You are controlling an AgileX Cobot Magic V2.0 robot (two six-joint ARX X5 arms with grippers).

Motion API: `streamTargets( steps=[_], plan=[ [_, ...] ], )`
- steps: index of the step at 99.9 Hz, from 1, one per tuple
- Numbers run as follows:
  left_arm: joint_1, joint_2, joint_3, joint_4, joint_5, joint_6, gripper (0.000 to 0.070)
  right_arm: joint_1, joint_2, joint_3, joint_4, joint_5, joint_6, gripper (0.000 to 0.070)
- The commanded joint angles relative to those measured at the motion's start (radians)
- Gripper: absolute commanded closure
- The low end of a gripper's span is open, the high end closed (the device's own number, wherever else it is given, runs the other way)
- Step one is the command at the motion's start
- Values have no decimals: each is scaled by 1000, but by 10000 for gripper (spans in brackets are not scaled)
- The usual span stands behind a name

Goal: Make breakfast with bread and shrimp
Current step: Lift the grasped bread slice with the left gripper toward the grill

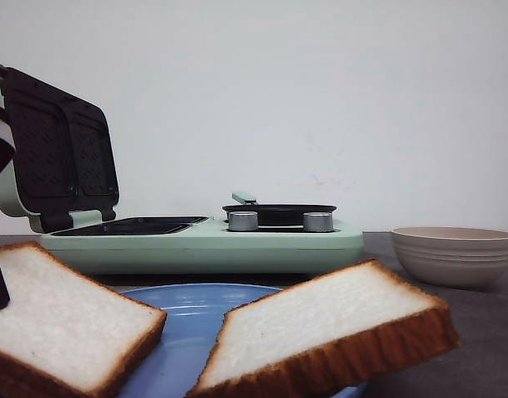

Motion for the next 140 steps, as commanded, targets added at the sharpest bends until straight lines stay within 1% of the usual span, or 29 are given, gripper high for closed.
streamTargets(
  steps=[1, 17, 39, 63, 95, 113, 126, 140],
  plan=[
    [-4, 0, 14, 3, 3, 16, 698, 2, 5, 17, 3, 2, -12, 540],
    [-3, -47, 18, 2, 42, 9, 698, 2, 5, 17, 3, 2, -11, 540],
    [-3, -125, 59, -2, 42, -31, 697, 2, 5, 17, 2, -2, -11, 540],
    [-4, -143, 176, -4, 30, -56, 697, 2, 5, 17, 2, -4, -11, 540],
    [-4, -130, 343, -2, -114, -56, 696, 2, 5, 17, 3, -4, -13, 540],
    [-4, -76, 462, 9, -251, -27, 696, 2, 5, 17, 3, -5, -19, 540],
    [-4, -13, 549, 59, -345, -15, 696, 2, 5, 17, 3, -5, -24, 540],
    [-8, 99, 673, 75, -436, 31, 696, 2, 5, 17, 3, -6, -37, 540]
  ],
)
